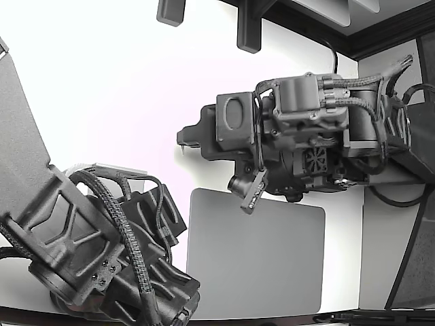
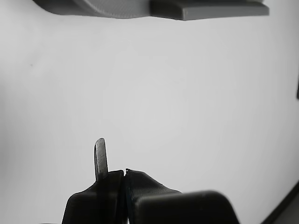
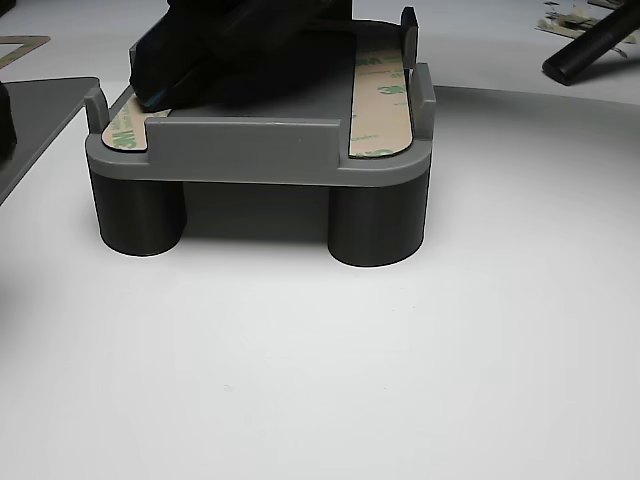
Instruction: Peel off protective film from adhesive tape.
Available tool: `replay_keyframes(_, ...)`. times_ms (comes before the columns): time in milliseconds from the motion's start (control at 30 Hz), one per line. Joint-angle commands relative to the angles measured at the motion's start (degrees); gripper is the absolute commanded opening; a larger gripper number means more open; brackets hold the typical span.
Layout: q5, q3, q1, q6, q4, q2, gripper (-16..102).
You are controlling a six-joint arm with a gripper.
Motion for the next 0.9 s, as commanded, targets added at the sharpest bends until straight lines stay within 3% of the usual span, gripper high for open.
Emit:
replay_keyframes(0, 3.69, -1.58, 1.23, -1.85, -2.46, -1.93, -12)
replay_keyframes(233, 4.75, -6.15, 2.55, -3.69, -3.25, -7.21, -12)
replay_keyframes(433, 9.32, -7.21, 5.98, -2.72, -2.11, -11.25, -12)
replay_keyframes(700, 9.58, -2.2, 7.38, -4.13, -9.49, -9.67, -12)
replay_keyframes(867, 12.48, -1.58, 11.07, -2.29, -10.9, -9.49, -12)
